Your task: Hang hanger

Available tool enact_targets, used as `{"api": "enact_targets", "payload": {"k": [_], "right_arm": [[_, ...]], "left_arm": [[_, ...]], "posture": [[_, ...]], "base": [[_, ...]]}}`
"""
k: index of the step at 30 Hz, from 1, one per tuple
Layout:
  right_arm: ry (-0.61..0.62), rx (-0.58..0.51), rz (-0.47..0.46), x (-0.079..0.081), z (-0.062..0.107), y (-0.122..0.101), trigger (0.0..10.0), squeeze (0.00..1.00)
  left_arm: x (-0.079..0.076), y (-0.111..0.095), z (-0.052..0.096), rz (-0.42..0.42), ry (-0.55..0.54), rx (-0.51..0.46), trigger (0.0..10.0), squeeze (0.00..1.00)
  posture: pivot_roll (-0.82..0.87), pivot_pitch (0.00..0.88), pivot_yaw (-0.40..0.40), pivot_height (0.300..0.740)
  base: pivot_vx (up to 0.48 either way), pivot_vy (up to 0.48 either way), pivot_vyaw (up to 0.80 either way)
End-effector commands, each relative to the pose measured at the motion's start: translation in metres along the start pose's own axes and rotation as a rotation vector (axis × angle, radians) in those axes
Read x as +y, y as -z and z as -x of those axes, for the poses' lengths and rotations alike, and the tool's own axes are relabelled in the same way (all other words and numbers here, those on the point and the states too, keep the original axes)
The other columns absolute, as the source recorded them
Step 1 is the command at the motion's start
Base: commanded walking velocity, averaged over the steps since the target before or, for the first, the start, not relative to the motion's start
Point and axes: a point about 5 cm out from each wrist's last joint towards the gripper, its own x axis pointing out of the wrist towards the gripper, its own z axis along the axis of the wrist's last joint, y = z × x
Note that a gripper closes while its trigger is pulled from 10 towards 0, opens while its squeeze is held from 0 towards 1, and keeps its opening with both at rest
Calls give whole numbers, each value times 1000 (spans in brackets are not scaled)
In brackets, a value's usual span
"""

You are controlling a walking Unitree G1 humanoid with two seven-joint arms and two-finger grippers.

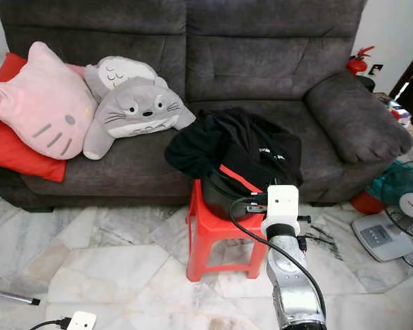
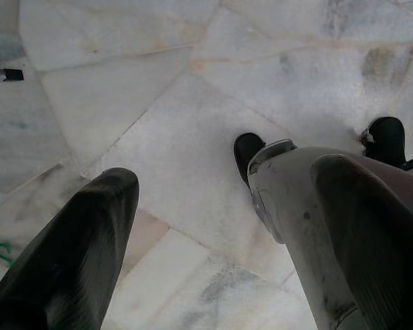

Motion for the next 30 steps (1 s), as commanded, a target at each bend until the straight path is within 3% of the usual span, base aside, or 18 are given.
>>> {"api": "enact_targets", "payload": {"k": [1, 14, 17, 21, 30], "right_arm": [[9, -1, 5, -2, 0, 0, 10000, 0], [9, -1, 5, -2, 0, 0, 10000, 0], [87, 15, 47, -13, 11, 9, 10000, 0], [112, 24, 38, -15, 14, 13, 10000, 0], [116, 34, 41, -16, 17, 16, 10000, 0]], "left_arm": [[-3, 6, 1, 4, 10, 25, 10000, 0], [-3, 6, 1, 4, 10, 25, 10000, 0], [-3, 6, 1, -3, 15, 25, 10000, 0], [-3, 6, 1, -4, 14, 24, 10000, 0], [-3, 6, 1, -7, 10, 25, 10000, 0]], "posture": [[-57, 39, -43, 740], [-57, 39, -43, 740], [-63, 38, -43, 740], [-63, 38, -43, 740], [-62, 41, -43, 740]], "base": [[255, 0, 0], [255, 0, 0], [285, 0, 0], [282, 0, 0], [0, 0, -711]]}}
